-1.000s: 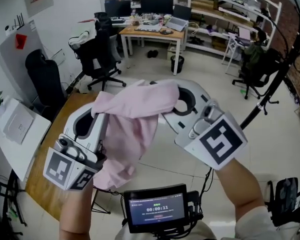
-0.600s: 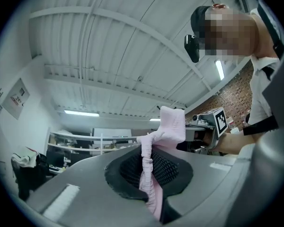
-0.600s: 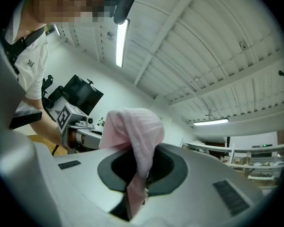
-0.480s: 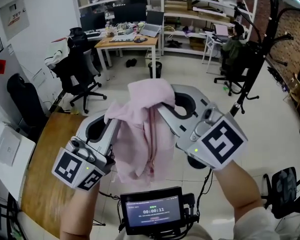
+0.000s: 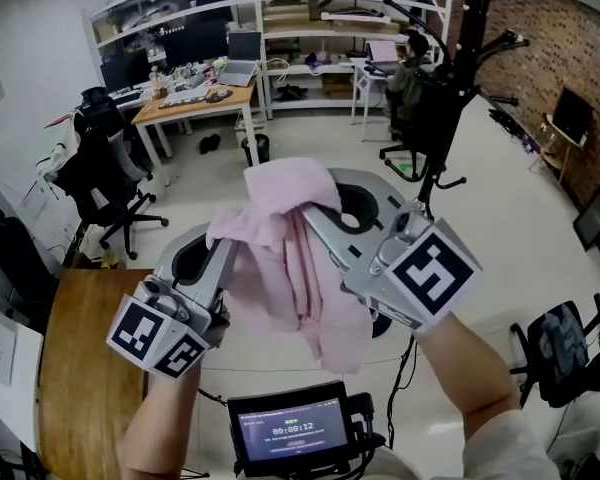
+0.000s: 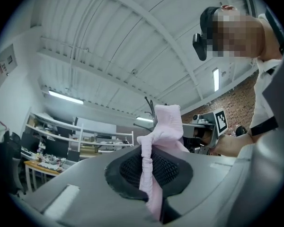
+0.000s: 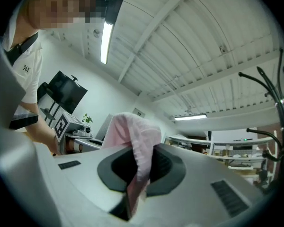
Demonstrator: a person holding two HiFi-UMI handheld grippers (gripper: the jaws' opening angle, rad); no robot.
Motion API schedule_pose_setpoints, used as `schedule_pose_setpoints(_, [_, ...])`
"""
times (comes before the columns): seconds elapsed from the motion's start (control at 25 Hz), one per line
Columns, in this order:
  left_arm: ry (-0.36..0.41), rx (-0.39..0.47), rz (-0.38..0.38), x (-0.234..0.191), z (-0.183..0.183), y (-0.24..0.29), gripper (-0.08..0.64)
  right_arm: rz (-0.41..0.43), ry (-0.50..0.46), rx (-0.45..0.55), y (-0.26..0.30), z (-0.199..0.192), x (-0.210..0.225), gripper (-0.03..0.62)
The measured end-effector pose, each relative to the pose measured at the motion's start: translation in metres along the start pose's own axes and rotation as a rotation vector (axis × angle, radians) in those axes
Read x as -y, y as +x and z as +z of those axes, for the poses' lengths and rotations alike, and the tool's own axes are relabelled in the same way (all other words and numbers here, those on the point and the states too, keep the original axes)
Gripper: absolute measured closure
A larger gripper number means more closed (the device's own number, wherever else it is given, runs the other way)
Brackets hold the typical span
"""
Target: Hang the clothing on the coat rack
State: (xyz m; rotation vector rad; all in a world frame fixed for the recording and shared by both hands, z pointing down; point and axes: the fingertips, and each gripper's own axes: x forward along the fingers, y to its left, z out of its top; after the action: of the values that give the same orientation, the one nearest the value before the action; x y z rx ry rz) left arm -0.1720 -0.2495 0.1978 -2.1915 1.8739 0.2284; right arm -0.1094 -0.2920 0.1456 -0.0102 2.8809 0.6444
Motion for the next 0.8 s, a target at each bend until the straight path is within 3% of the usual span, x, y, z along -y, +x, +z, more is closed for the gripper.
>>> schedule_pose_setpoints(0.24, [-0.016,0.03,-0.11,0.016,0.005,0.057,0.542,-0.126,-0.018,-0.035,-0.032,-0.004,0.05,0.565])
schedule_pose_setpoints(0.8, [-0.021,0.128,-0.373,0.081,0.064,0.164,0.543,-0.492,-0.161,-0.121,-0.117,0.05,0.148,0.564])
